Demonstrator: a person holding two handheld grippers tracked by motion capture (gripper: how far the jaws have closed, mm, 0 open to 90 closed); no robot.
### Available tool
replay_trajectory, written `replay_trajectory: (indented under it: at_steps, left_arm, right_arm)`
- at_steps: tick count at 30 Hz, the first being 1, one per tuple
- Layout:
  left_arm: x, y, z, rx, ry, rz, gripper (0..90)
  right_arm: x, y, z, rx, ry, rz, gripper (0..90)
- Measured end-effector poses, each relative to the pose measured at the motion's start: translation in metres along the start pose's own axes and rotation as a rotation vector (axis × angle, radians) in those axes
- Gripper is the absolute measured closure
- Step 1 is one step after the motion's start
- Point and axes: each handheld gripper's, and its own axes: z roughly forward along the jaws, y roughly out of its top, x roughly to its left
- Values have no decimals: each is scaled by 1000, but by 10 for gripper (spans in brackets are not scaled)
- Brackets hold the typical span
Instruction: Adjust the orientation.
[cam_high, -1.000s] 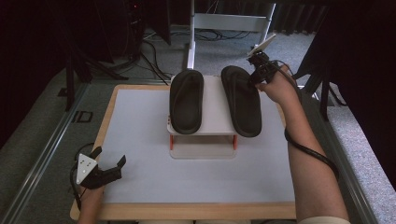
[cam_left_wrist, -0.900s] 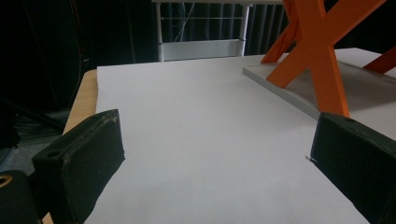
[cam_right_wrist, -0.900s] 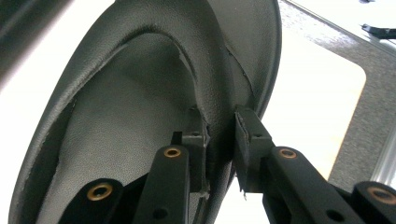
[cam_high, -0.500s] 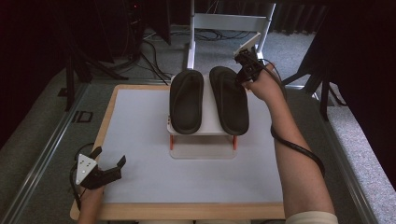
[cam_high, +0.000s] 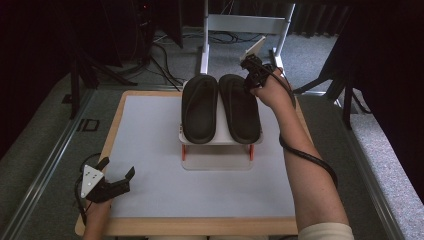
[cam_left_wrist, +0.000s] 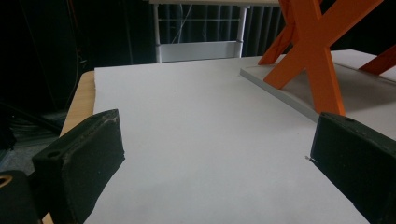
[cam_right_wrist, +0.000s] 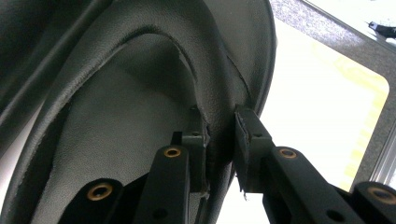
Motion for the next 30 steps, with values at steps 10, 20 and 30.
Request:
replay_trajectory:
  at_steps: [10, 20, 30]
  left_arm:
    - [0, 0, 0, 2, 0, -1, 22]
    - [0, 0, 1, 6, -2, 0, 22]
    - [0, 0, 0, 3, -1, 1, 22]
  right_arm:
    - [2, -1, 1, 3, 40, 6, 657]
    - [10, -4, -4, 27, 106, -20, 638]
    - [7, -10, -5, -2, 151, -20, 562]
